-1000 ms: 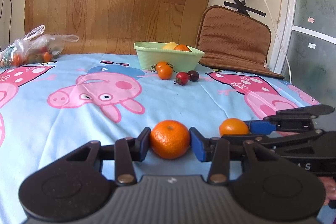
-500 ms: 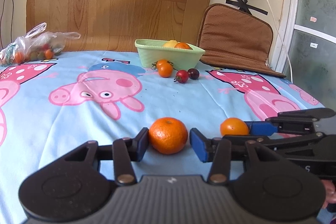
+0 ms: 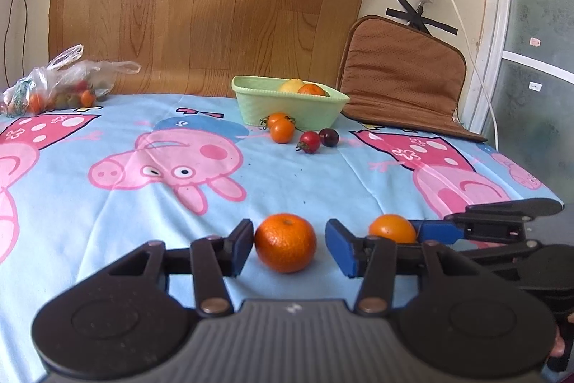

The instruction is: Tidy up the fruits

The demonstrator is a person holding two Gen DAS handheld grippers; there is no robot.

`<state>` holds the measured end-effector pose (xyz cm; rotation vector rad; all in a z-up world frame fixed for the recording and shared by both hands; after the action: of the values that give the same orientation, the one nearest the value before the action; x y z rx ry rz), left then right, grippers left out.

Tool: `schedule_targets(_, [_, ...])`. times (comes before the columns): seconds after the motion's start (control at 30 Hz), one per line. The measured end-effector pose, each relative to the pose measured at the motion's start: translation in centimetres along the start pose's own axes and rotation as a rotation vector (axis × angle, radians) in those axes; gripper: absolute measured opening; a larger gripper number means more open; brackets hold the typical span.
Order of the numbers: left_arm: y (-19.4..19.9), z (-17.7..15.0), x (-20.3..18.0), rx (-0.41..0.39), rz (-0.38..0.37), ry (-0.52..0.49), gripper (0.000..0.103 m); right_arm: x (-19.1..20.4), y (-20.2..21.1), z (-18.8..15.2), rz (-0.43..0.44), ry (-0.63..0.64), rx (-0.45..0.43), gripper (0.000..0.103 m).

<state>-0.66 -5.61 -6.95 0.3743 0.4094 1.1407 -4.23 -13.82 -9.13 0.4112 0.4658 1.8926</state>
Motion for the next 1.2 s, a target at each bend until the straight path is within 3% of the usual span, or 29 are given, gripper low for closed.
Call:
schedule_targets(0.37, [-0.36, -0.55, 0.26, 0.016, -0.008, 0.014, 0.04, -0.01, 0.0, 0.02, -0.008, 0.009, 0.001, 0.033])
schedule_targets(1.2, [-0.34, -0.12, -0.09, 0.01, 0.005, -0.011, 0.044, -0.23, 0.01, -0.01, 0.005, -0.007, -0.003, 0.036])
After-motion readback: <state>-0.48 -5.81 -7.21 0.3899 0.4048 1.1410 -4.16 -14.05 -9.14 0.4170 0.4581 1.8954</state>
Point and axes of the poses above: each gripper's, at about its wrist camera, not at the fingertips, and y roughly against the way its jaws point, x to its left, z to its top, the point moved 8 cm from there along -y, roughly the way its jaws point
